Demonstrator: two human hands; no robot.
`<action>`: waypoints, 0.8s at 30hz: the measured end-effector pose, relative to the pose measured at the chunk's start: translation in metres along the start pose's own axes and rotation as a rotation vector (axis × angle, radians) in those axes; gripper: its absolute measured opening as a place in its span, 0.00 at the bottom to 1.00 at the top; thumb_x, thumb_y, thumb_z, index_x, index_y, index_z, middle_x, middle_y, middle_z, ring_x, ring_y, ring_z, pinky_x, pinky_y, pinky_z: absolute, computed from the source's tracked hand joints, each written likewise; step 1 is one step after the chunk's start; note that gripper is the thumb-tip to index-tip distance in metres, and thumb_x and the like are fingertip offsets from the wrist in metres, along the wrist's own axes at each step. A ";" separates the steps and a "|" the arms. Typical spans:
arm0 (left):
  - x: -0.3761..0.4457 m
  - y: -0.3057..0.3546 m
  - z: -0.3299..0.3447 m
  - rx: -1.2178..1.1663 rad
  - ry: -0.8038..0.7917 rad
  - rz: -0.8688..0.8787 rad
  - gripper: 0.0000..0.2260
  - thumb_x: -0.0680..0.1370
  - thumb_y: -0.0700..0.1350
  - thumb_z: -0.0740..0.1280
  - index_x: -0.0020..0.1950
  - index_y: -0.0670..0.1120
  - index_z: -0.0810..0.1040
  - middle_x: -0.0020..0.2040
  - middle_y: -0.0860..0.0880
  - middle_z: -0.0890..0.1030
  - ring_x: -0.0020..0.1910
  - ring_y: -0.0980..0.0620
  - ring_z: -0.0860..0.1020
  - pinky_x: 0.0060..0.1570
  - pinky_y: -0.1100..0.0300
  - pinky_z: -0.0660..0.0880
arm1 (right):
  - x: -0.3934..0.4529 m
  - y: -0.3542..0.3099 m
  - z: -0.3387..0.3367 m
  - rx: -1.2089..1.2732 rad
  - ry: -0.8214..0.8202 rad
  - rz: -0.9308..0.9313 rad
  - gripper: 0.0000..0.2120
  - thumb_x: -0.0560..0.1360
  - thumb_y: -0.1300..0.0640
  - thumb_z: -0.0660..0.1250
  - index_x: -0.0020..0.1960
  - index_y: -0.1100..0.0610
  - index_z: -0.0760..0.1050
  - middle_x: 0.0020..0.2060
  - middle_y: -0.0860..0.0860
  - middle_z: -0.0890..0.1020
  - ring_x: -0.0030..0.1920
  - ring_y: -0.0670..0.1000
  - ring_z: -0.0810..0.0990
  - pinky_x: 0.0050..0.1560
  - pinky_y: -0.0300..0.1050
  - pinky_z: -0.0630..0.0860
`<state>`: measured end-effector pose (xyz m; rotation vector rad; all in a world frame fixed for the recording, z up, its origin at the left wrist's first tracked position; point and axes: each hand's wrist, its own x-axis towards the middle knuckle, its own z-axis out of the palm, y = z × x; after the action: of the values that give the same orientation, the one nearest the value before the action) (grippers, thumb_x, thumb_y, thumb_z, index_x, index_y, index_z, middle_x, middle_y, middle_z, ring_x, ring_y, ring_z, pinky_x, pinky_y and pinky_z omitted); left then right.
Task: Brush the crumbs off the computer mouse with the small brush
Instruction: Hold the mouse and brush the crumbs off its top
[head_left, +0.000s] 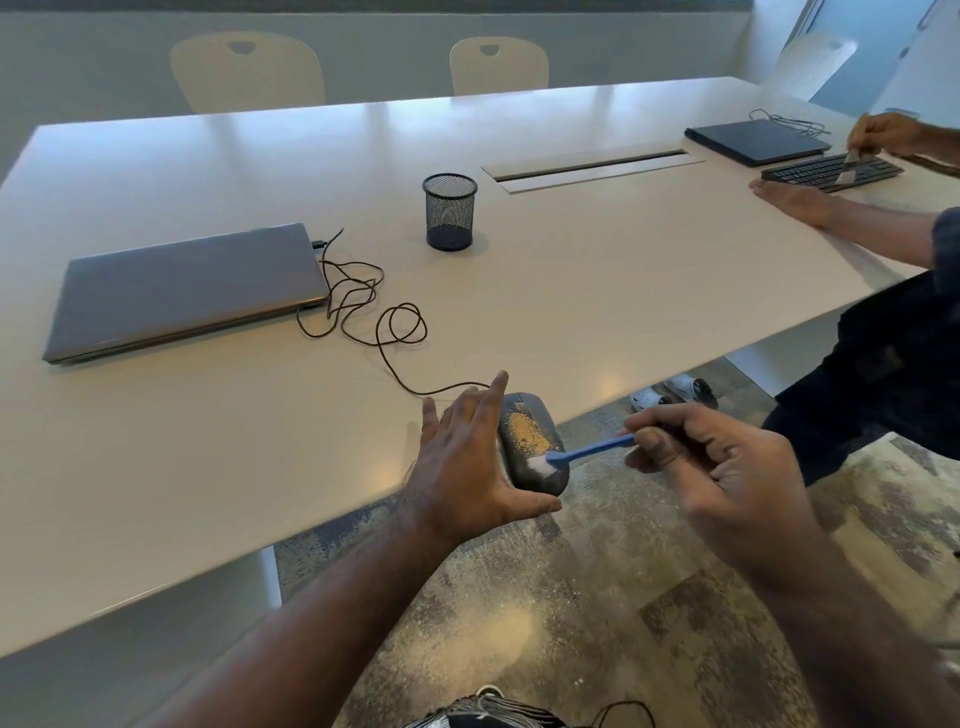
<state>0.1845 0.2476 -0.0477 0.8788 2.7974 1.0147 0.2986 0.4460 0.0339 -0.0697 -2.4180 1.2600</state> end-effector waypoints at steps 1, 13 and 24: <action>0.000 0.001 0.000 0.000 -0.002 0.002 0.60 0.59 0.74 0.71 0.80 0.52 0.43 0.76 0.49 0.61 0.77 0.51 0.56 0.76 0.41 0.39 | -0.002 -0.001 0.004 0.023 -0.023 0.028 0.09 0.74 0.64 0.70 0.51 0.52 0.82 0.36 0.48 0.85 0.39 0.45 0.85 0.41 0.39 0.82; -0.003 0.000 -0.002 -0.008 0.016 0.004 0.61 0.59 0.72 0.73 0.80 0.52 0.43 0.76 0.50 0.61 0.77 0.52 0.56 0.76 0.42 0.38 | 0.000 0.019 0.001 -0.057 0.148 0.251 0.06 0.76 0.57 0.68 0.52 0.53 0.82 0.35 0.47 0.84 0.37 0.43 0.84 0.40 0.40 0.83; -0.003 0.001 -0.003 -0.014 0.011 0.008 0.61 0.59 0.72 0.74 0.80 0.51 0.44 0.76 0.50 0.62 0.76 0.52 0.56 0.76 0.44 0.37 | -0.005 0.016 0.000 -0.246 0.005 -0.204 0.13 0.71 0.70 0.71 0.53 0.58 0.83 0.45 0.45 0.84 0.46 0.40 0.83 0.50 0.35 0.79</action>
<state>0.1866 0.2455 -0.0454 0.8856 2.7939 1.0424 0.3007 0.4544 0.0191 0.1012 -2.4904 0.8696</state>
